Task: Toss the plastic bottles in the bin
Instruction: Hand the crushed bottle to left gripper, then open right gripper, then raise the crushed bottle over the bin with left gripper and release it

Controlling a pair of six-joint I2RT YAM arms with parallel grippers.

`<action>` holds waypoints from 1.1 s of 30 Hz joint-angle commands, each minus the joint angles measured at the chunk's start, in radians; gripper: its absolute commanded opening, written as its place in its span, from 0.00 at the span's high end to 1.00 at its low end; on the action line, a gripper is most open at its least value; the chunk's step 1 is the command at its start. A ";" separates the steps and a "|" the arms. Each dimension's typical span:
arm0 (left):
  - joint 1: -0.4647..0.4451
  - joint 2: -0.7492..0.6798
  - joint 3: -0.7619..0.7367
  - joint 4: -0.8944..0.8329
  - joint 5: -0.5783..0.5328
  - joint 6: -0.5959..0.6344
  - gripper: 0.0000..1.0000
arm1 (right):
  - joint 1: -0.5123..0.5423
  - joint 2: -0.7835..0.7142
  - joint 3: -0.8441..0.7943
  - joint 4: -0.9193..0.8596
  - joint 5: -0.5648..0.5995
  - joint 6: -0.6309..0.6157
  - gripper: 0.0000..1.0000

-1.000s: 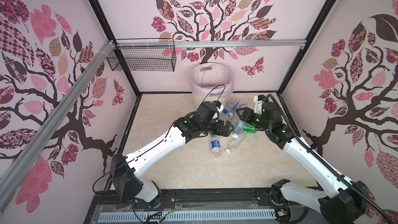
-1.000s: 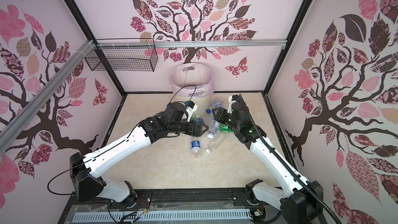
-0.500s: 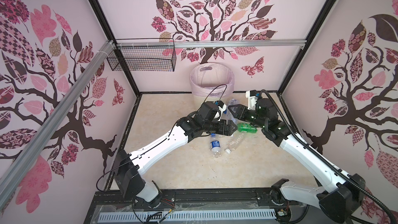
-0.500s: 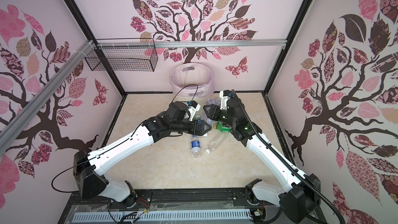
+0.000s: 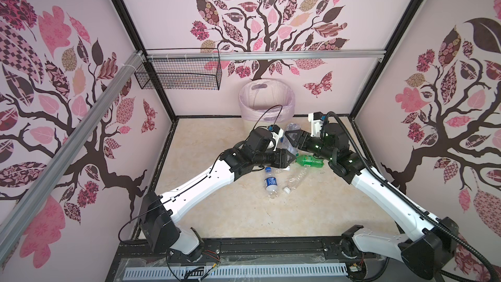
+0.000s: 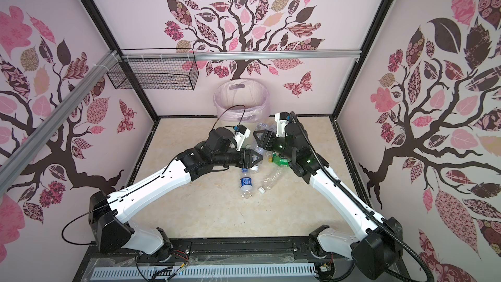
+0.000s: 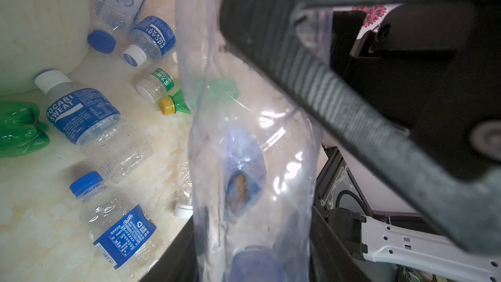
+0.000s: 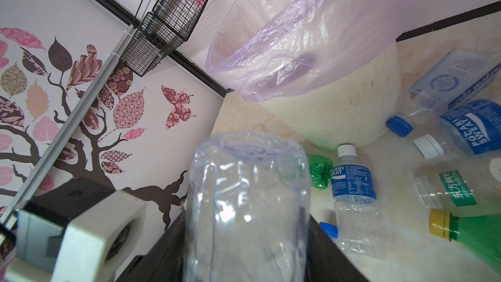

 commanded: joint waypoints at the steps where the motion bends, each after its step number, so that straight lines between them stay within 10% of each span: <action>1: 0.013 -0.034 -0.026 -0.005 -0.045 0.020 0.51 | 0.003 0.011 0.038 0.008 -0.003 -0.005 0.28; 9: 0.020 -0.060 0.016 -0.152 -0.190 0.107 0.51 | 0.003 -0.009 0.099 -0.069 0.067 -0.073 0.00; 23: 0.043 -0.078 0.231 -0.308 -0.547 0.329 0.52 | 0.003 -0.001 0.280 -0.202 0.119 -0.238 0.00; 33: 0.084 -0.012 0.507 -0.115 -0.721 0.568 0.51 | 0.004 -0.034 0.278 -0.194 0.126 -0.296 0.00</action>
